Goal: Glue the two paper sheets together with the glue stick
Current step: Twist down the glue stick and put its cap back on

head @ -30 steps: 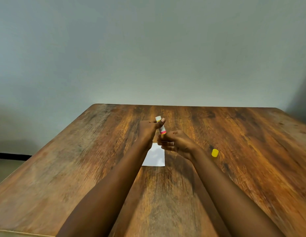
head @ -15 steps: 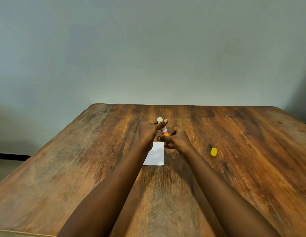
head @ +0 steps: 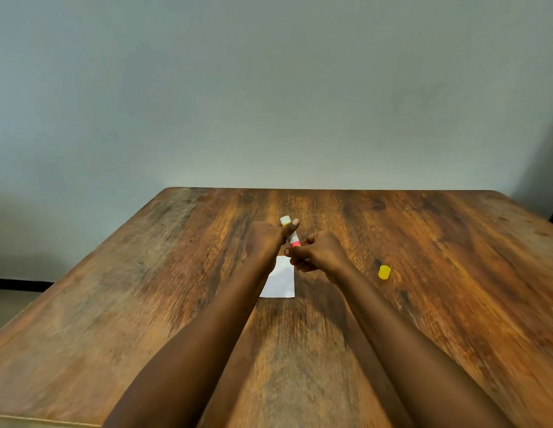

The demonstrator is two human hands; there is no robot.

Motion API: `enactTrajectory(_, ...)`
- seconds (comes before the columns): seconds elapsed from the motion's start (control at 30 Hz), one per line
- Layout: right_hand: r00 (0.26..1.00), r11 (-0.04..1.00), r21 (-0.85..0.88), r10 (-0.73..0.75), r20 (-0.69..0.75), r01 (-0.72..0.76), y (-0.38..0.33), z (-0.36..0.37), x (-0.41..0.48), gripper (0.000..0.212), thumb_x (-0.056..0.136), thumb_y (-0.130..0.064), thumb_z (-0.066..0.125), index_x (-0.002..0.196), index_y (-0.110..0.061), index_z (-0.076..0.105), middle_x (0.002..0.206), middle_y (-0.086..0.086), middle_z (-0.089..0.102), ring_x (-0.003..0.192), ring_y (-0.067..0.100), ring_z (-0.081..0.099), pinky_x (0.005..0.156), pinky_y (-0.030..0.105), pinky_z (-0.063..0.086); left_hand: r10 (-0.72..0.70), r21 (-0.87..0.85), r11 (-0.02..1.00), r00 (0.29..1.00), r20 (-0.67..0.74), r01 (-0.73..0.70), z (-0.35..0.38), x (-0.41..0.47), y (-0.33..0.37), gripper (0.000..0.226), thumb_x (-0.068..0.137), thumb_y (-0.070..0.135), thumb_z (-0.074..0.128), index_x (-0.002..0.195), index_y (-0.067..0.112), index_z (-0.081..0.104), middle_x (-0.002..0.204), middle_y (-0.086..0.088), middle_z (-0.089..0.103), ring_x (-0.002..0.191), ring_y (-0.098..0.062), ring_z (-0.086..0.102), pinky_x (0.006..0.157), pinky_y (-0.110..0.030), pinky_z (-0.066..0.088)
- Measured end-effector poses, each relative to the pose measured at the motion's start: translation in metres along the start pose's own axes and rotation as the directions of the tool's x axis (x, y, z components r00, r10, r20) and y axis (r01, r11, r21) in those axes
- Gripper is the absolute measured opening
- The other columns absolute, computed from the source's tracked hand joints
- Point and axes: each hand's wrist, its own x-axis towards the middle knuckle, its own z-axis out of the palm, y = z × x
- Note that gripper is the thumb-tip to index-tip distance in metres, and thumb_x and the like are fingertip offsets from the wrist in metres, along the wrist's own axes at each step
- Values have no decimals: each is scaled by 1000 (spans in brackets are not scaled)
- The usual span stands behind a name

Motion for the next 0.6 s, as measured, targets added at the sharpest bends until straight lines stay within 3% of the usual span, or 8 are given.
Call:
enactTrajectory(0.1,978,980,-200,-45,-201,4,1,12,0,26,73,-24,78,85,-3,69,82,13,72,69,23,68,66,34,54,26,0,1000,999,-42,-26,9,-4,2,43,76,39,73,95,1,73,93,-19,73,92,-34,68,90,-53,50)
enactTrajectory(0.17,956,978,-209,-67,-285,7,4,13,0,31,72,-25,78,93,-5,68,89,13,71,81,28,67,68,34,50,44,-12,999,999,-31,-44,17,-8,3,37,77,36,73,94,4,73,92,-19,73,91,-35,68,87,-54,52)
enactTrajectory(0.27,954,983,-184,-61,-295,6,12,8,2,29,75,-22,75,98,-6,68,95,14,71,83,28,66,61,27,44,79,-38,996,996,41,-77,26,-9,-1,29,82,26,71,88,-1,72,90,-25,71,86,-38,68,79,-57,55)
enactTrajectory(0.37,957,982,-188,-43,-286,-12,17,1,3,31,77,-22,75,100,-4,67,95,14,71,83,28,66,61,27,43,62,-79,996,987,148,-51,31,-2,-7,24,86,16,66,95,-6,69,100,-30,68,85,-35,67,79,-56,55)
enactTrajectory(0.47,987,995,-99,-26,-159,10,21,-12,2,35,77,-21,74,99,4,64,80,14,67,68,23,63,61,32,48,17,-154,988,981,193,13,32,5,-9,22,89,7,60,106,-6,66,108,-26,67,91,-33,65,79,-46,56)
enactTrajectory(0.6,984,957,273,52,170,-98,23,-33,-3,14,86,-10,62,91,1,68,81,14,65,69,17,61,62,23,49,-13,-182,982,974,228,55,33,9,-10,25,90,5,57,112,-5,64,102,-15,66,90,-22,63,65,-24,51)
